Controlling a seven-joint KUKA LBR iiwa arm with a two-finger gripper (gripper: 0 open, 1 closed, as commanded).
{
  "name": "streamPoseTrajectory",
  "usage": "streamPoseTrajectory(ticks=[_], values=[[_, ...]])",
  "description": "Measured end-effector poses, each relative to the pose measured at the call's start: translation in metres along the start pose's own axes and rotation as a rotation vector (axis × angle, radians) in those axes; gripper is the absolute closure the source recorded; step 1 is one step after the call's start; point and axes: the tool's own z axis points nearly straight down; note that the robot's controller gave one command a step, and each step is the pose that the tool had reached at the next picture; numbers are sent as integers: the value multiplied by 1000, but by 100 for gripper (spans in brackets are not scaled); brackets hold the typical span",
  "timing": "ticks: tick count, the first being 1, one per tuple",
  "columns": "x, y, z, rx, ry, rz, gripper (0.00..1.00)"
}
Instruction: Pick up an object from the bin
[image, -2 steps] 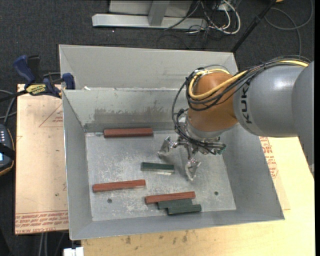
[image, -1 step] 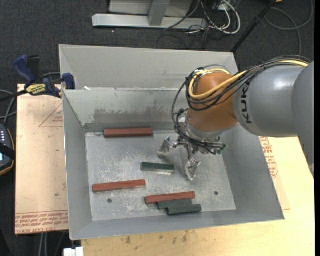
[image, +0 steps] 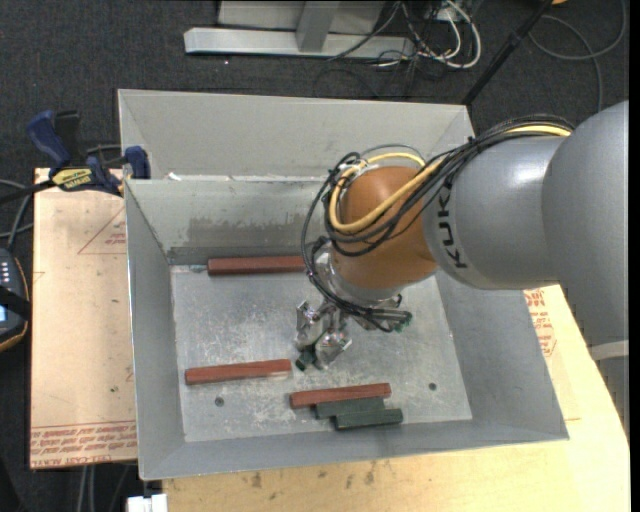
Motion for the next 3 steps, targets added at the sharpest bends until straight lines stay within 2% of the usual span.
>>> streamPoseTrajectory(ticks=[1,2,3], values=[[0,0,0,0,0,0,100],[-4,2,-162,-6,11,-90,100],[-4,3,-160,-9,14,-90,100]])
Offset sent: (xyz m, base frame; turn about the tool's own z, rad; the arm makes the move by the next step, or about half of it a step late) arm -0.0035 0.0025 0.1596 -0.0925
